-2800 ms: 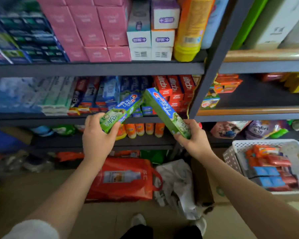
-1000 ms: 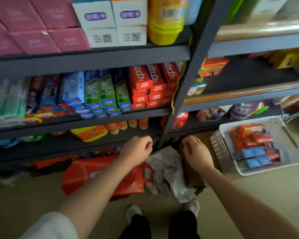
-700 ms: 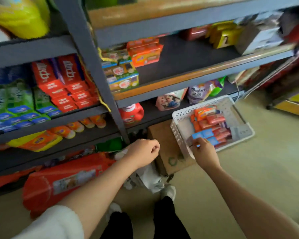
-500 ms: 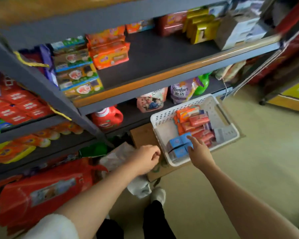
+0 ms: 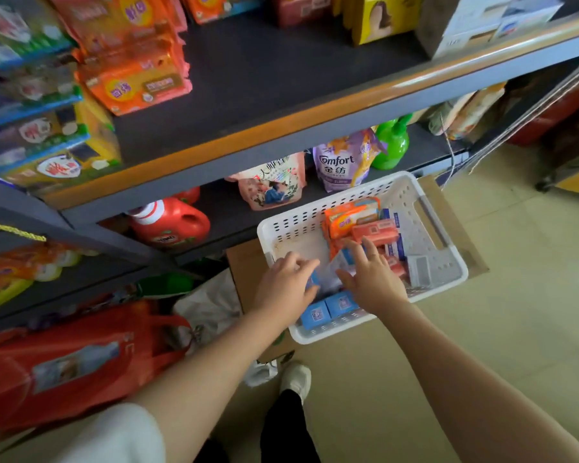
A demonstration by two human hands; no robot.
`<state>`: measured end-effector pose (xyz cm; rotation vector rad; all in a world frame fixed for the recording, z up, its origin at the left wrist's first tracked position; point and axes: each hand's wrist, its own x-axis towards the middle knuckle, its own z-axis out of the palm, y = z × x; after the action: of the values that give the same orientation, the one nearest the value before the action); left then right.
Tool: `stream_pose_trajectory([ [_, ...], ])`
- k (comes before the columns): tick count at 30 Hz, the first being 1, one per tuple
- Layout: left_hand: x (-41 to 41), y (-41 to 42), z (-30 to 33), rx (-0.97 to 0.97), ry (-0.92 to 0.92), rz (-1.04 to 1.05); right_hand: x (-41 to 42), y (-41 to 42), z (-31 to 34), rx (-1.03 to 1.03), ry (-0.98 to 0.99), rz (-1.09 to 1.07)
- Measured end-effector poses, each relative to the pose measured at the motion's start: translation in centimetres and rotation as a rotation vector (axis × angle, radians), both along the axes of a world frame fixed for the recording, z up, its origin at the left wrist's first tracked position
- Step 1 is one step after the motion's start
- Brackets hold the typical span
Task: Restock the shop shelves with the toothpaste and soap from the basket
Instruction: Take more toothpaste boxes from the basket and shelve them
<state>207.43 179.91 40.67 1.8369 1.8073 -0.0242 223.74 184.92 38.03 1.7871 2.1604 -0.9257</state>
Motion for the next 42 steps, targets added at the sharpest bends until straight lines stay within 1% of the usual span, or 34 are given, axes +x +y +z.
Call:
stream_pose_trajectory([
  [3,1.4,1.3,-1.2,-0.042,0.165,-0.015,0.4,0.4,0.0,-0.05,0.029,-0.029],
  [6,1.9,2.5,-1.5,-0.096,0.243,0.049,0.6,1.2,0.0,-0.045,0.003,-0.05],
  [8,1.8,3.0,-1.4,-0.209,0.305,0.123,0.6,1.9,-0.2,-0.08,-0.014,-0.084],
  [11,1.5,3.1,-1.1,-0.432,0.378,0.231,0.4,2.3,-0.9,-0.187,-0.075,-0.092],
  [13,1.4,3.1,-1.4,-0.572,0.362,0.238,0.1,2.3,-1.0,-0.192,-0.187,-0.037],
  [16,1.4,3.2,-1.3,-0.777,0.208,0.325,0.0,2.4,-0.6,-0.064,-0.345,0.176],
  [18,1.3,3.1,-0.8,-0.797,0.158,0.351,0.4,2.4,-0.2,-0.013,-0.359,0.246],
  [21,0.5,2.6,0.7,-0.684,0.156,0.348,1.4,2.0,0.8,0.015,-0.268,0.183],
  [24,-1.4,1.6,3.4,-0.575,0.117,0.345,2.7,1.0,2.7,0.123,-0.179,0.09],
  [28,-3.5,-0.6,6.8,-0.257,0.245,0.269,3.4,-1.3,5.2,0.297,-0.006,-0.086],
  [30,-4.3,-2.3,7.9,-0.113,0.255,0.248,2.5,-2.4,6.2,0.365,0.124,-0.163],
  [33,-6.2,-5.2,9.6,0.127,0.178,0.229,0.5,-3.5,7.6,0.469,0.207,-0.148],
  [35,-8.4,-7.2,10.9,0.272,0.076,0.285,-1.5,-4.1,9.0,0.492,0.283,-0.161],
  [37,-10.9,-9.2,12.3,0.37,-0.016,0.398,-3.8,-4.7,10.5,0.45,0.388,-0.219],
  [38,-12.2,-10.3,13.0,0.404,-0.044,0.45,-5.1,-5.1,11.3,0.397,0.461,-0.271],
  [40,-14.9,-12.6,14.0,0.472,-0.078,0.53,-7.9,-6.0,12.6,0.217,0.609,-0.391],
  [42,-17.9,-15.2,14.7,0.484,-0.071,0.603,-11.1,-7.5,13.7,0.022,0.697,-0.432],
])
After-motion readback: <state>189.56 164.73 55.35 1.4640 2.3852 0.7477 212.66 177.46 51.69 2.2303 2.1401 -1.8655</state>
